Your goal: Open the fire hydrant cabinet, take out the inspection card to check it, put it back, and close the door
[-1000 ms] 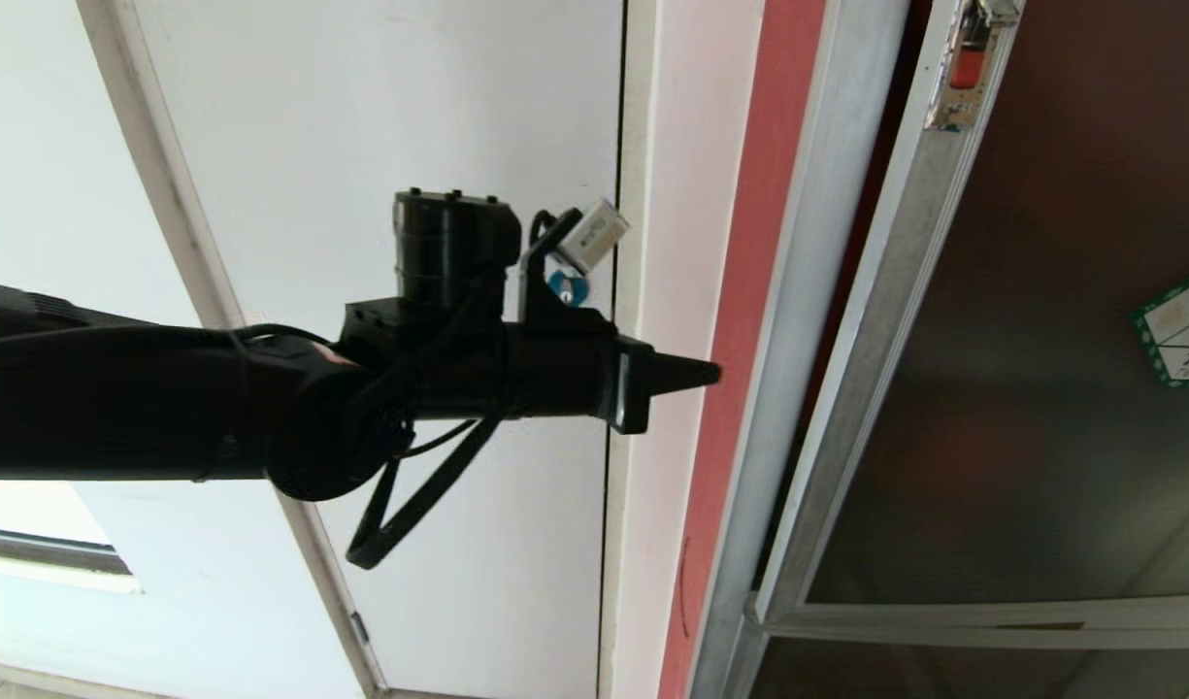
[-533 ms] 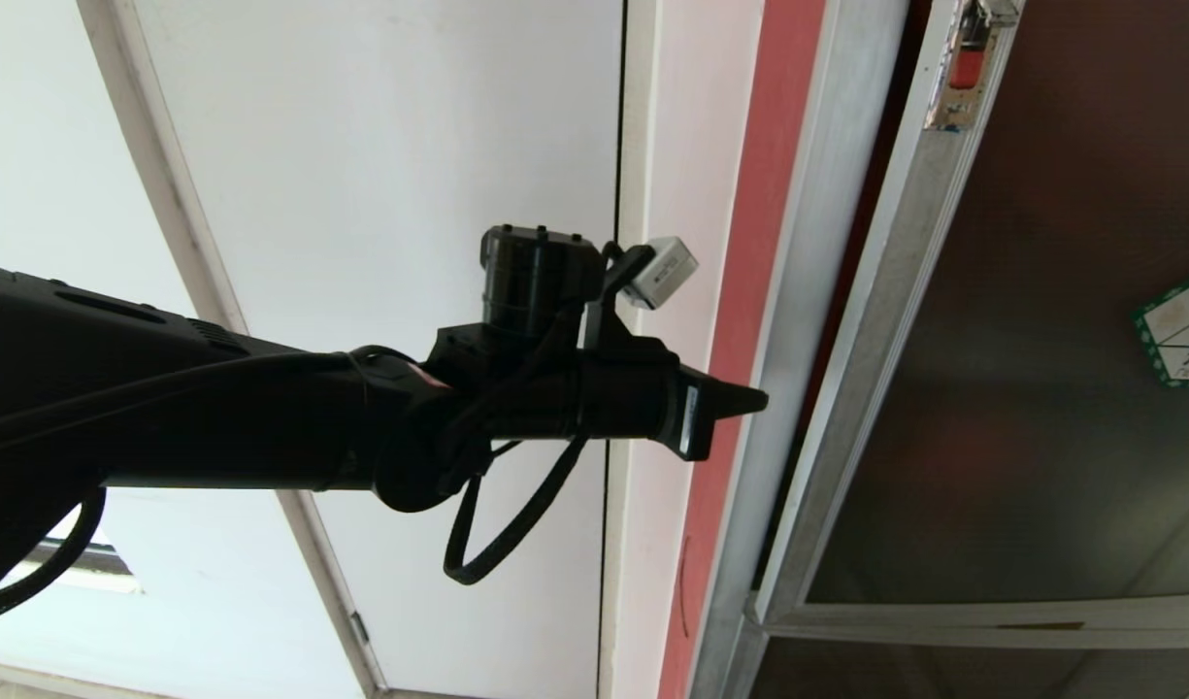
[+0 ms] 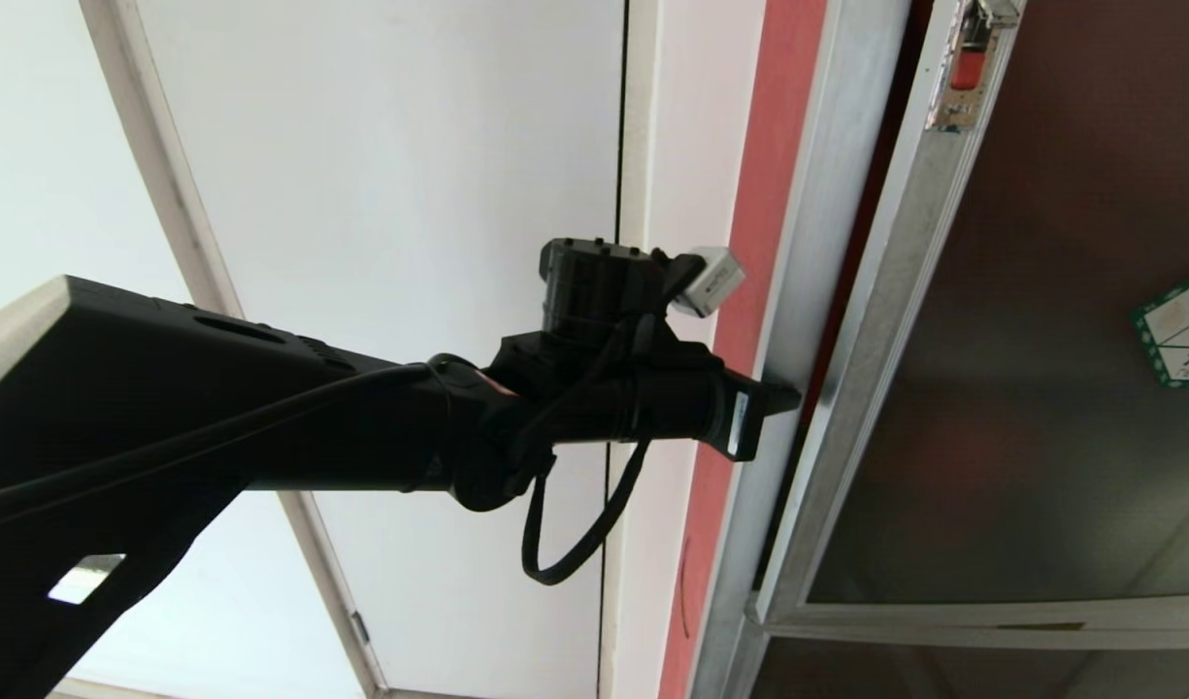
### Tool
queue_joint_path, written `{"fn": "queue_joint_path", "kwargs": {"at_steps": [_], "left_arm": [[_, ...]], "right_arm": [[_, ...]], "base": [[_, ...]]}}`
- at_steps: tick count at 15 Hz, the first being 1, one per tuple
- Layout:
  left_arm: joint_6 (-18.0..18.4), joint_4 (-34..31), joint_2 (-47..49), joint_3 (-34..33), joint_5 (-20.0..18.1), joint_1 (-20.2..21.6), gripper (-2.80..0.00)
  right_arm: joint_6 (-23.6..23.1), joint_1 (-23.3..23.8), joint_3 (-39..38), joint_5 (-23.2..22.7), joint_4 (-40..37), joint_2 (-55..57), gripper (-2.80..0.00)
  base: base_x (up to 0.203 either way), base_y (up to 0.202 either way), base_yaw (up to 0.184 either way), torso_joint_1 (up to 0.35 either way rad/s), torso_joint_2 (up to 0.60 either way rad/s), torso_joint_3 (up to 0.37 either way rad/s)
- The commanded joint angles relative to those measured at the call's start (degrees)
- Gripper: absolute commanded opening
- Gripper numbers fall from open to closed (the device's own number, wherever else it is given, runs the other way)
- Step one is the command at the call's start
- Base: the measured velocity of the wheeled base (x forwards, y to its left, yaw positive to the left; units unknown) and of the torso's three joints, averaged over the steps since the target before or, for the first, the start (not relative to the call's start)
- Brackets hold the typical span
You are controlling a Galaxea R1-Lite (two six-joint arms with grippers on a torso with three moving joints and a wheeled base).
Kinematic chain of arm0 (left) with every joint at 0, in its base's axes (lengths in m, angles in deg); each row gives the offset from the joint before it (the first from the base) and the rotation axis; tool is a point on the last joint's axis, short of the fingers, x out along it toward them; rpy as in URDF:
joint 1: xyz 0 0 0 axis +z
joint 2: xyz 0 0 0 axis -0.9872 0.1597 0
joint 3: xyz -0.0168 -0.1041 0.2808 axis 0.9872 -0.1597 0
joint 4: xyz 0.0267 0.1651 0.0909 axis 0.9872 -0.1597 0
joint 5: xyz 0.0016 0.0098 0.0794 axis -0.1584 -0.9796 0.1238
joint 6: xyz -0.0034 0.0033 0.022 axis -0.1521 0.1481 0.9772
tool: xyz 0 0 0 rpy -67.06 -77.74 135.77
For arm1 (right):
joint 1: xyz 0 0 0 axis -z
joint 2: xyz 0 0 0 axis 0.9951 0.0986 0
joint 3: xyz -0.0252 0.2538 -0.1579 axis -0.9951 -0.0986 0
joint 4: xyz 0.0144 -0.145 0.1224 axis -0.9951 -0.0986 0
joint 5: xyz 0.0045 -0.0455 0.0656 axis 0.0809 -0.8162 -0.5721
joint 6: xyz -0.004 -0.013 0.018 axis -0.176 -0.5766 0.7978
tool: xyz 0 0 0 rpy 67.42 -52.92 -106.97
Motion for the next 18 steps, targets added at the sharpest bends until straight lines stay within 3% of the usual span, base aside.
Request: {"fn": "queue_joint_path", "kwargs": {"at_steps": [1,4,18], "left_arm": [[0.27,0.22,2.02,1.0,0.71,0.04,-2.8],[2.2,0.44,2.64,1.14,1.9,-0.54,-2.8],[2.2,0.75,1.71,0.84,1.81,-4.14,-2.8]], "right_arm": [[0.0,0.0,-0.09,0.02,0.02,0.09,-2.8],[0.0,-0.09,-0.09,0.02,0.02,0.09,-2.8],[0.0,0.0,-0.09,0.02,0.02,0.09,-2.8]], "base": [[0.0,0.0,0.0,0.0,0.0,0.0],[0.0,0.0,0.0,0.0,0.0,0.0],[0.0,0.0,0.0,0.0,0.0,0.0]]}}
